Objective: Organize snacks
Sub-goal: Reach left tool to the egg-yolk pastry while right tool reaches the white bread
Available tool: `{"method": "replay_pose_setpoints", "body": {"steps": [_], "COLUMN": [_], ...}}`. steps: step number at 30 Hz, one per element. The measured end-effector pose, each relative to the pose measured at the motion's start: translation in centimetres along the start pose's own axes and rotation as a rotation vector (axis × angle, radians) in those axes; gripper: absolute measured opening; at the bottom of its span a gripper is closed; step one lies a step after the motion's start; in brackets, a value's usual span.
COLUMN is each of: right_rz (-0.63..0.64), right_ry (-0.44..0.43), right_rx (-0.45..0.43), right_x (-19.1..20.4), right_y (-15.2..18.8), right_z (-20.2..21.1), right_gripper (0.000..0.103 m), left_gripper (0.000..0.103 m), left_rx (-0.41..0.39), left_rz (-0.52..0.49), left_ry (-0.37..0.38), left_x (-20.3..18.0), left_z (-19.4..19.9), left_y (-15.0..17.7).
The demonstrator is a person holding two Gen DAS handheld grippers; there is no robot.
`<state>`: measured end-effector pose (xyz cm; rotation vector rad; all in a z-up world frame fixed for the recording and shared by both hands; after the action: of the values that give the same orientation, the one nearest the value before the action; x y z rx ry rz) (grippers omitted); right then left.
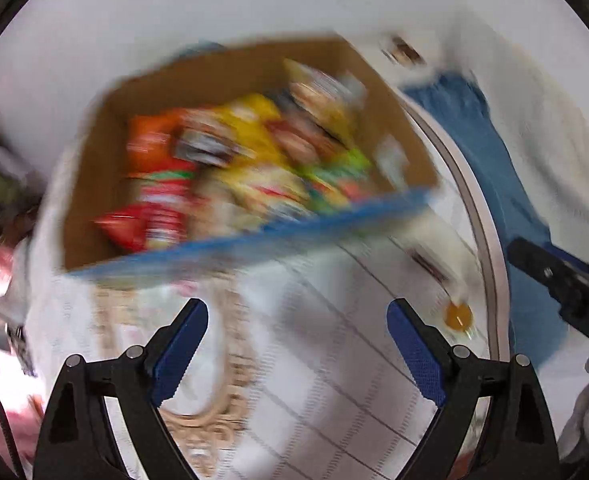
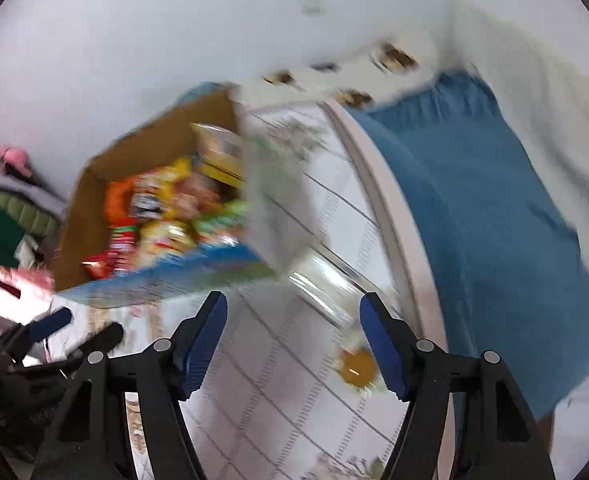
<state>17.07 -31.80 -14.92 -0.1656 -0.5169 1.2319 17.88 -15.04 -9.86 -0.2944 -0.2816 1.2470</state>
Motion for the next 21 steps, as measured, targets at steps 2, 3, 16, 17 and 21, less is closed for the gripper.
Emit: {"method": "replay_pose_setpoints", "body": {"steps": [2,3,16,17,21], "right_rz": [-0.053,-0.086,-0.319,-0.323,-0.312], "right_ry": [0.010,0.010,0.118,0.119,0.113], "right_rx": [0.031,0.047,0.094,0.095,0.095], "right_x": [-2.5,-4.0,-16.6,-16.8,-16.8], "right_y": [1.1,1.7,6.4,6.5,6.3], "right_z": [-1.2,-1.9,-4.1,-4.1,-4.2], "right_gripper": [0.069,0.069,0.069,0.069,0.069], "left_gripper": [0.092,0.092,0.092,0.092,0.060], "left_rx": [0.043,0.064,0.313,0.298,0.263], "left_rz": [-0.076,-0.111,-0.251,-0.258,-0.320], "left_ry": [0.027,0.039,0.176,0.166,0.114], "left_x": [-3.2,-4.7,-17.5,-18.0,-19.1], "left_z": [-2.0,-3.0,-13.0,-12.9,-12.5], "left_y": [-0.1,-0.1,0.9,0.9,1.2]}}
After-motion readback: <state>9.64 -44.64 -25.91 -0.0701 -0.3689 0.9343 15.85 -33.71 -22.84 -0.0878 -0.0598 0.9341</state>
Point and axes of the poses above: each gripper's, at about its wrist camera, not at the fingertips, and z roughly against the way its jaws point, x to its left, y to its underside, the point moved 2 cm from there along -z, roughly the way its jaws point, and after that the axes turned 2 degrees about -y, right-handed, at the moved point
